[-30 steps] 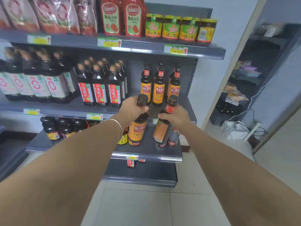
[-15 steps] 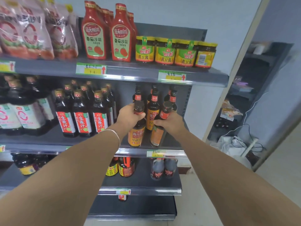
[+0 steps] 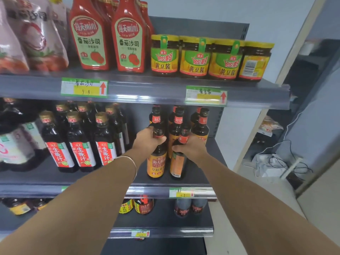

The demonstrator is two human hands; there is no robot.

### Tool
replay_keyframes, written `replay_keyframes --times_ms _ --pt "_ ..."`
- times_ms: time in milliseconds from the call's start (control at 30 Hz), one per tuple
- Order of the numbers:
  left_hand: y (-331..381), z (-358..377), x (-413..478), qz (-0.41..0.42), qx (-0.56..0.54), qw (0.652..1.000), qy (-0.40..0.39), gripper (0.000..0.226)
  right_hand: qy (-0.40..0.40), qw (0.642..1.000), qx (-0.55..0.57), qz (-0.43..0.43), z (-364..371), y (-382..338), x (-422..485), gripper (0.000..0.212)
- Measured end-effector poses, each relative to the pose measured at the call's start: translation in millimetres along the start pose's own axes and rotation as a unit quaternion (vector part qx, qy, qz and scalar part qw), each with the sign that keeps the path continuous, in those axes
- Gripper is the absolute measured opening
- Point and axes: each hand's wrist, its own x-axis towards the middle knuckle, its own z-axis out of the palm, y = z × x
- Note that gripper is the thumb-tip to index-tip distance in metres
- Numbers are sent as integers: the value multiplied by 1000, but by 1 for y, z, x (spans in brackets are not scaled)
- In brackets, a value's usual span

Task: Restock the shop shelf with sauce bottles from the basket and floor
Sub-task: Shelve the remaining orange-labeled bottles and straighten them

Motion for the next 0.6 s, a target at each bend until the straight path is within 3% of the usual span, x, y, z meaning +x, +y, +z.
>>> replay_keyframes --times_ms 133,233,600 --pt "-4 2 17 -7 -16 1000 -7 27 9 999 -24 21 5 -4 13 61" --pt "-4 0 28 -21 -21 999 -17 32 11 999 -35 35 8 -2 20 58" --pt "-18 9 38 11 -15 1000 -17 33 50 995 85 25 19 14 9 62"
